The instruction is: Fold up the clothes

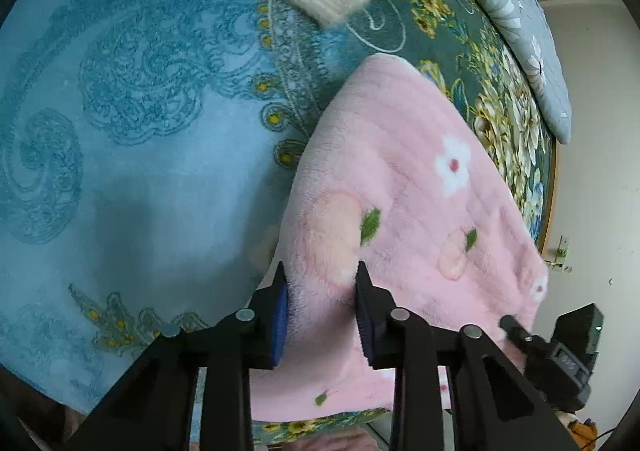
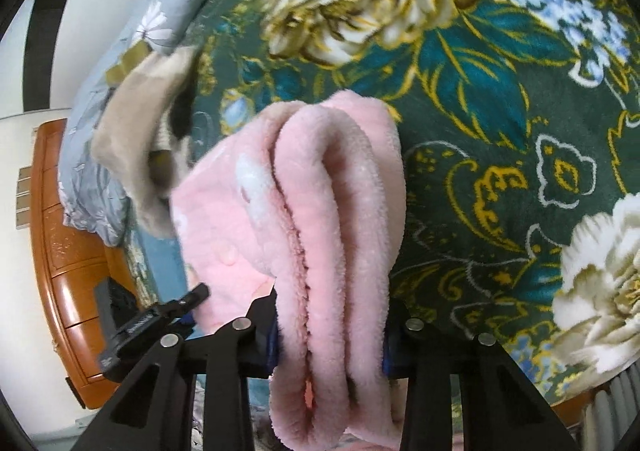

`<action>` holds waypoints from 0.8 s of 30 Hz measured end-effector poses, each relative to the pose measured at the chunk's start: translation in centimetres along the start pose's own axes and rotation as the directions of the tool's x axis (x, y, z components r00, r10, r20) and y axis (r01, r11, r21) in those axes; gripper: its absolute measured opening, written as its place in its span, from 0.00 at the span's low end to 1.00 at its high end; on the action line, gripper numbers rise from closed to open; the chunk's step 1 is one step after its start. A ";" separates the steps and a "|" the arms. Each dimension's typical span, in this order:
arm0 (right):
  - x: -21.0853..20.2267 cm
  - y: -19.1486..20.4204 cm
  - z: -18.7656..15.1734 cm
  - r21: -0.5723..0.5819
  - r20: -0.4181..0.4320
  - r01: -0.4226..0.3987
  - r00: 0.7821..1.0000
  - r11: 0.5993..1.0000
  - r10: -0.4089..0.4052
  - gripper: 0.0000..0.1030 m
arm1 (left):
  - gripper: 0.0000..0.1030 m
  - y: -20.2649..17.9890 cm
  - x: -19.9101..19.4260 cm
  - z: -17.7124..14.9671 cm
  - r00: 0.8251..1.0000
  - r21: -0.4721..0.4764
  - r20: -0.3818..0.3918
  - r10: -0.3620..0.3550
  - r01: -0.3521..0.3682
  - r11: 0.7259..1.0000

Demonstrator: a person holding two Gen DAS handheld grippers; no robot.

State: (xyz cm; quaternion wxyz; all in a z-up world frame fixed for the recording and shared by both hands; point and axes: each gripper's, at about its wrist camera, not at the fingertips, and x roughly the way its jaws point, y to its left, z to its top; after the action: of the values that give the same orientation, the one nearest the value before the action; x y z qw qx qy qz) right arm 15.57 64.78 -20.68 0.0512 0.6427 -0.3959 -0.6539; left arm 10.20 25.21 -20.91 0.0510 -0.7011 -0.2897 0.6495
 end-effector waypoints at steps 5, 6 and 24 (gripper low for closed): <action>-3.4 2.2 0.5 -0.089 0.016 -0.032 0.999 0.996 0.034 0.36 | 0.25 -2.4 -1.3 -0.6 1.000 0.006 0.011 -0.025 0.025 1.000; -4.4 2.5 0.9 -0.110 0.022 -0.040 0.999 0.993 0.042 0.36 | 0.25 -3.0 -1.4 -0.7 0.999 0.006 0.014 -0.032 0.032 0.999; -17.0 -5.1 15.3 -0.083 0.201 -0.120 0.970 0.989 0.134 0.36 | 0.24 -28.9 2.8 8.1 0.999 0.281 0.023 -0.025 0.017 0.960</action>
State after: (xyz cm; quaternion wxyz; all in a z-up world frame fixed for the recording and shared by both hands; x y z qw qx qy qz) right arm 7.19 85.02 -12.20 0.0741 0.5428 -0.4162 -0.7258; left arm -7.26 48.03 -11.66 0.1530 -0.6750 -0.2027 0.6928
